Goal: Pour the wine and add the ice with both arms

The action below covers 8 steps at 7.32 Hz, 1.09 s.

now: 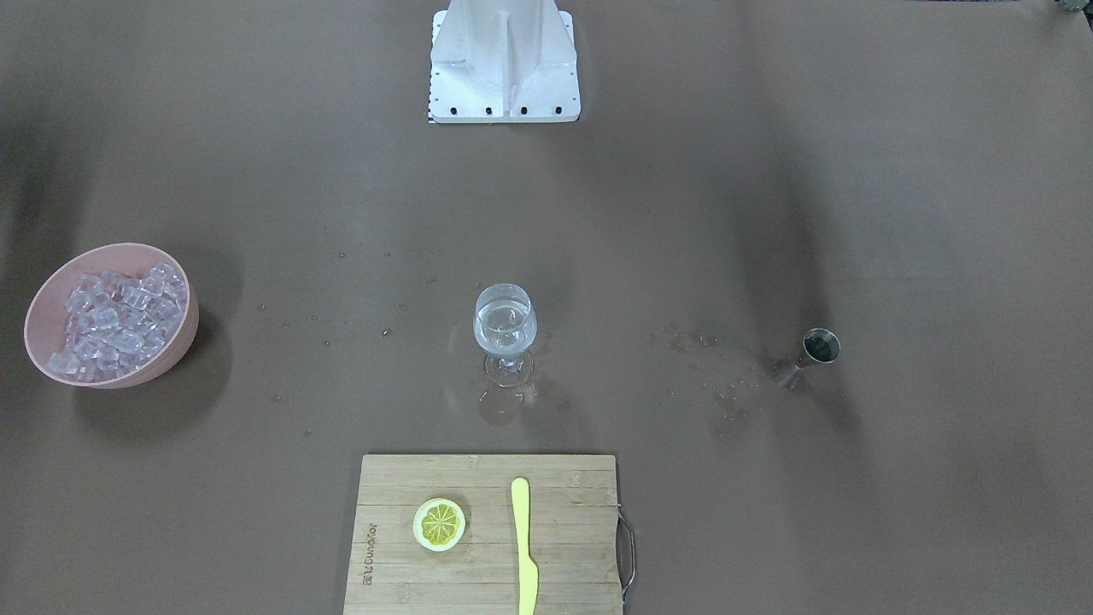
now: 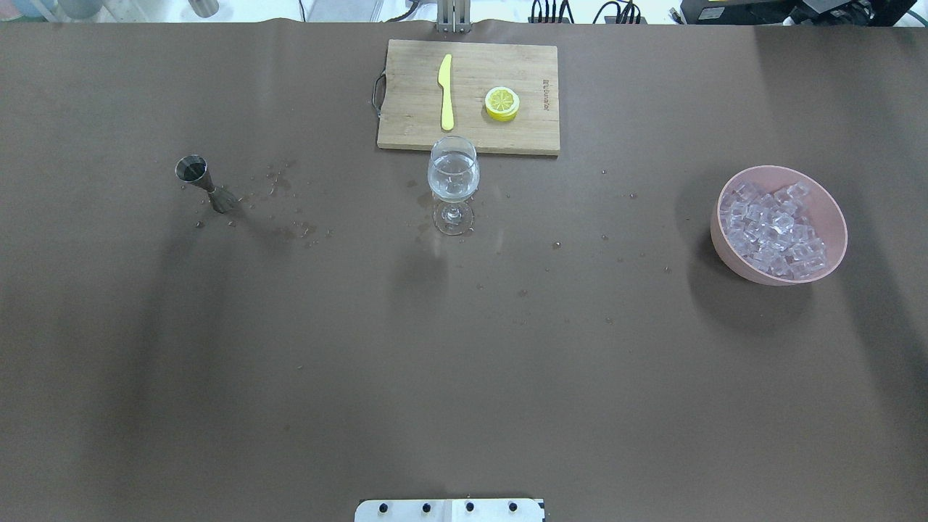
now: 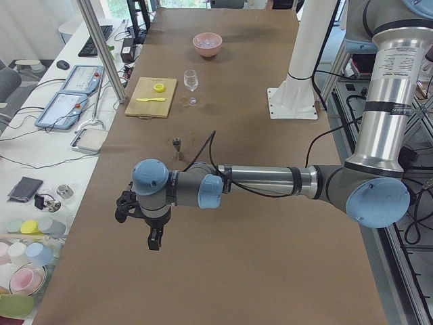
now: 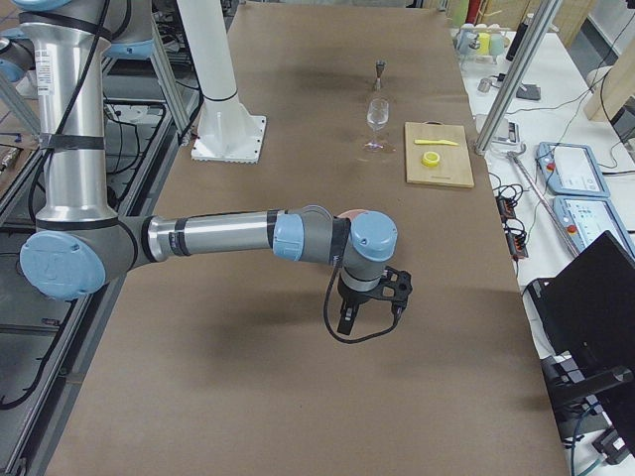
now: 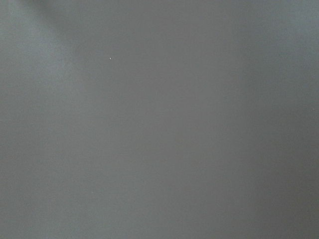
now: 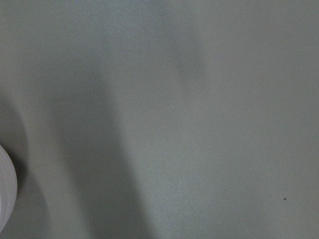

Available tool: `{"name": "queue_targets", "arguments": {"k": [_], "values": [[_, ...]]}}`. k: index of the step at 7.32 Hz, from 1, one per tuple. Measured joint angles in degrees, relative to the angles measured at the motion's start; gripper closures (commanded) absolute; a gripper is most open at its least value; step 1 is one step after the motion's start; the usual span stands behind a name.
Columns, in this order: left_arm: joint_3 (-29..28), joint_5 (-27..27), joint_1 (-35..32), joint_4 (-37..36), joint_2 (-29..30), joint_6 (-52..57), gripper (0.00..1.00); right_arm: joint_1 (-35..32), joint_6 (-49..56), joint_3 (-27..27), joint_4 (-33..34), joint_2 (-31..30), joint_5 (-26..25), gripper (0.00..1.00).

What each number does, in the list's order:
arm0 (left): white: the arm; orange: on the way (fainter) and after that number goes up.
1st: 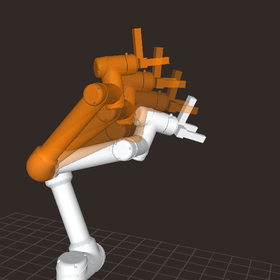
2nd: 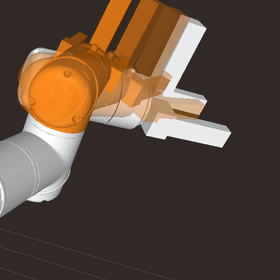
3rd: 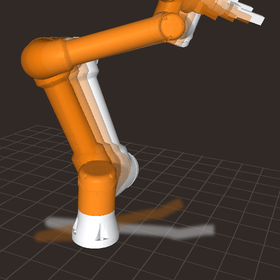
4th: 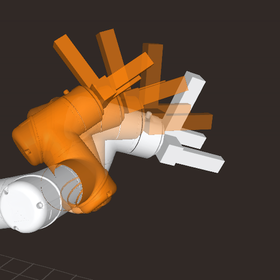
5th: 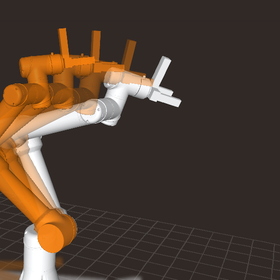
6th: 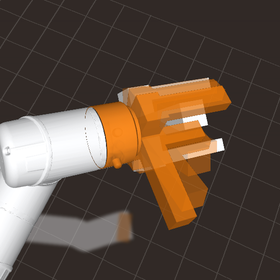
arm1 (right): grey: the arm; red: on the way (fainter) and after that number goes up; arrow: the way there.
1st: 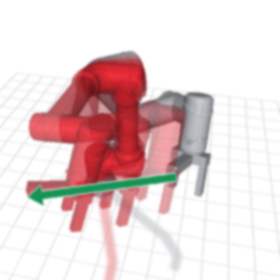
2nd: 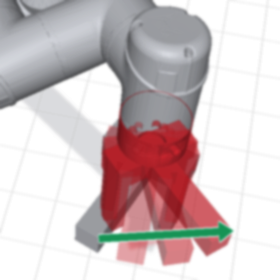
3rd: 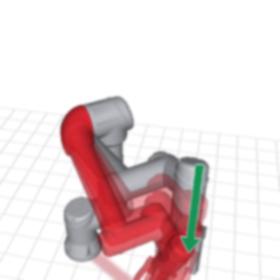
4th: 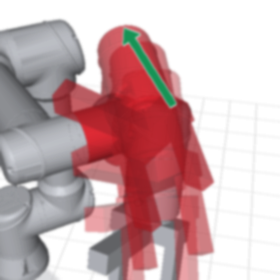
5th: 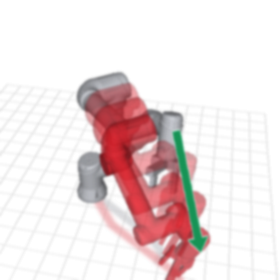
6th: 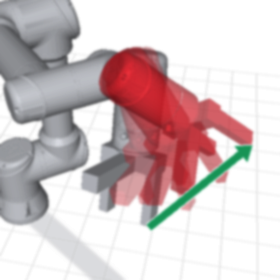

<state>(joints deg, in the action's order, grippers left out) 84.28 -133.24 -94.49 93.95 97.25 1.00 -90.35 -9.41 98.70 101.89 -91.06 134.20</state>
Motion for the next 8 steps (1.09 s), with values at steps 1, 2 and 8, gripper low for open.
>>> {"name": "queue_targets", "arguments": {"k": [1, 2, 8], "values": [[0.0, 0.0, 0.0, 0.0, 0.0, 0.0, 0.02, 0.0, -0.1, 0.0, 0.0, 0.0, 0.0, 0.0], [0.0, 0.0, 0.0, 0.0, 0.0, 0.0, 0.02, 0.0, -0.1, 0.1, 0.0, 0.1, 0.0, 0.0], [0.5, 0.2, 0.0, -0.1, 0.5, -0.2, 0.02, 0.0, -0.2, 0.4, 0.0, 0.6, 0.0, 0.0]]}}
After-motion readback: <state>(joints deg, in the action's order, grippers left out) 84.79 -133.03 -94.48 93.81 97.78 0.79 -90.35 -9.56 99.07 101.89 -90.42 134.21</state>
